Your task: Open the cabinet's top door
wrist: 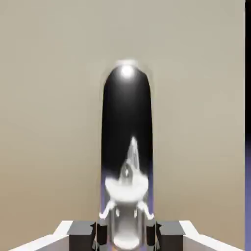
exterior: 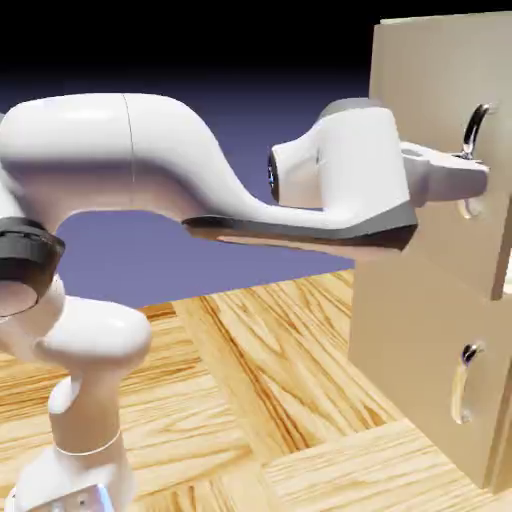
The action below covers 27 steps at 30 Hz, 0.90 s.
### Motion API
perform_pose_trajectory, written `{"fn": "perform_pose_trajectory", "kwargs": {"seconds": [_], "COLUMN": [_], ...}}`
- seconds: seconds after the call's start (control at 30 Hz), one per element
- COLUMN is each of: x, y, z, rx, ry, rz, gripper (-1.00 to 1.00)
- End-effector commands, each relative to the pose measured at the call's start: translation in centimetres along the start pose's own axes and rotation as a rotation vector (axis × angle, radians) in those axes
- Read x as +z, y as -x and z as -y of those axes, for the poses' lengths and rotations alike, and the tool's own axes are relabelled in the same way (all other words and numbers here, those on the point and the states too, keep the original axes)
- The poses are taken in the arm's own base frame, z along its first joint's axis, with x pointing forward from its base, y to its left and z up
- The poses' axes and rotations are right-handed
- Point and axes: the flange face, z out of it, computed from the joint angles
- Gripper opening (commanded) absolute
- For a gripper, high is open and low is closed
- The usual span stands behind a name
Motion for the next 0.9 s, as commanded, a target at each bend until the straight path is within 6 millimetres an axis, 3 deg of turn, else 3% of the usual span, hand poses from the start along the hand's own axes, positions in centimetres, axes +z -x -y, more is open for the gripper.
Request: {"fn": "perform_pose_trajectory", "kwargs": {"seconds": [0.0, 0.87], "x": [-0.5, -12.6], "y": [0.2, 5.4], "z": [0.1, 5.4], "rx": [0.001, 0.002], "ry": [0.010, 0.256], "rz": [-0.010, -0.256], "gripper": [-1.00, -1.00]}}
